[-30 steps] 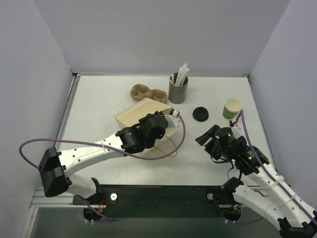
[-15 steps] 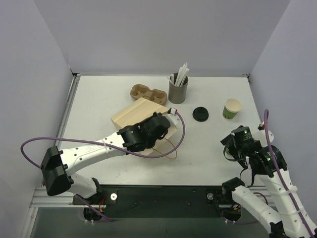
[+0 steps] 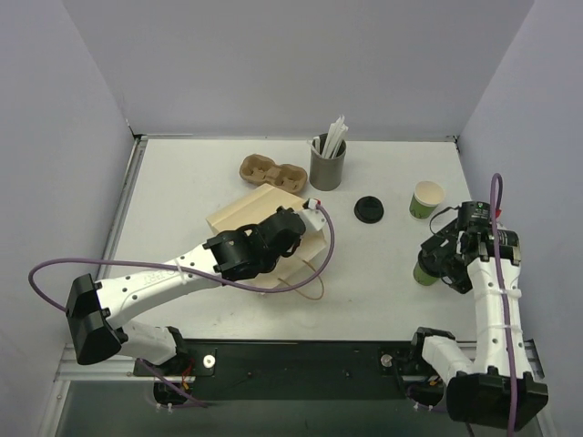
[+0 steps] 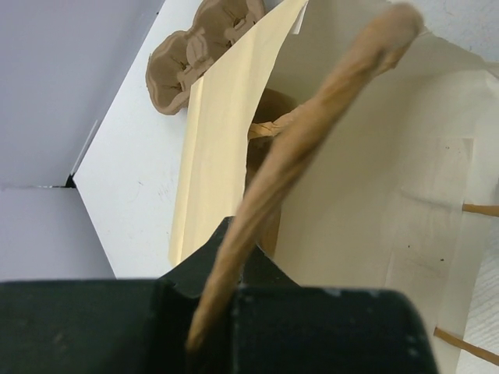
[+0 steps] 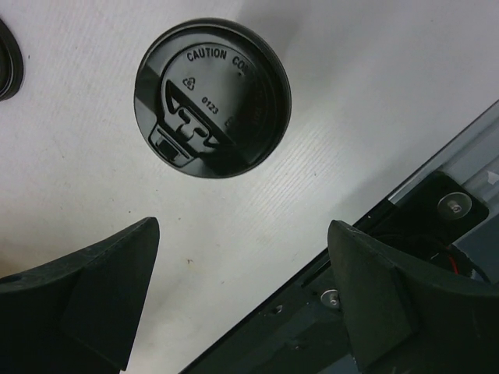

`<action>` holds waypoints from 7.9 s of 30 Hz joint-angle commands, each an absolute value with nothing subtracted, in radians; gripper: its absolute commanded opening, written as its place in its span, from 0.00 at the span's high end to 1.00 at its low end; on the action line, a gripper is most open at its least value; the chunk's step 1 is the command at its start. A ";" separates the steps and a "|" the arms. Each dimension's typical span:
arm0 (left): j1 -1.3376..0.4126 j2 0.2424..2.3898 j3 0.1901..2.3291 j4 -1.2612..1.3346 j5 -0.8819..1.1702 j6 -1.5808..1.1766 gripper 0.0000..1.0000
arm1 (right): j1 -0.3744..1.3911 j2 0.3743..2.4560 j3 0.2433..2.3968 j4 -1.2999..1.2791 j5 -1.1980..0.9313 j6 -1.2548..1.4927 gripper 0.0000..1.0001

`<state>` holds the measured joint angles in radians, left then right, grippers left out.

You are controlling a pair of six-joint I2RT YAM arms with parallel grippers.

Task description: Pack the takeout coffee

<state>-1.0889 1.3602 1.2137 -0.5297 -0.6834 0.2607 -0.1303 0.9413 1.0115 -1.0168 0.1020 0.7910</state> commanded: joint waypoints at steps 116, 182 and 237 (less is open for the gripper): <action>-0.988 1.462 1.377 -0.586 -0.629 0.190 1.00 | -0.163 1.020 1.130 -0.956 -0.268 0.739 0.40; -0.930 1.497 1.519 -0.523 -0.549 0.006 1.00 | 0.873 1.338 0.951 0.089 0.133 1.465 0.42; -0.828 1.311 1.221 -0.202 -0.081 0.092 1.00 | 1.038 1.321 0.738 0.417 0.408 1.166 0.48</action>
<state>-0.8349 1.2881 1.1458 -0.2729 -0.0738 0.1078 1.0225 1.3788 0.6952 0.4469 0.3538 1.2427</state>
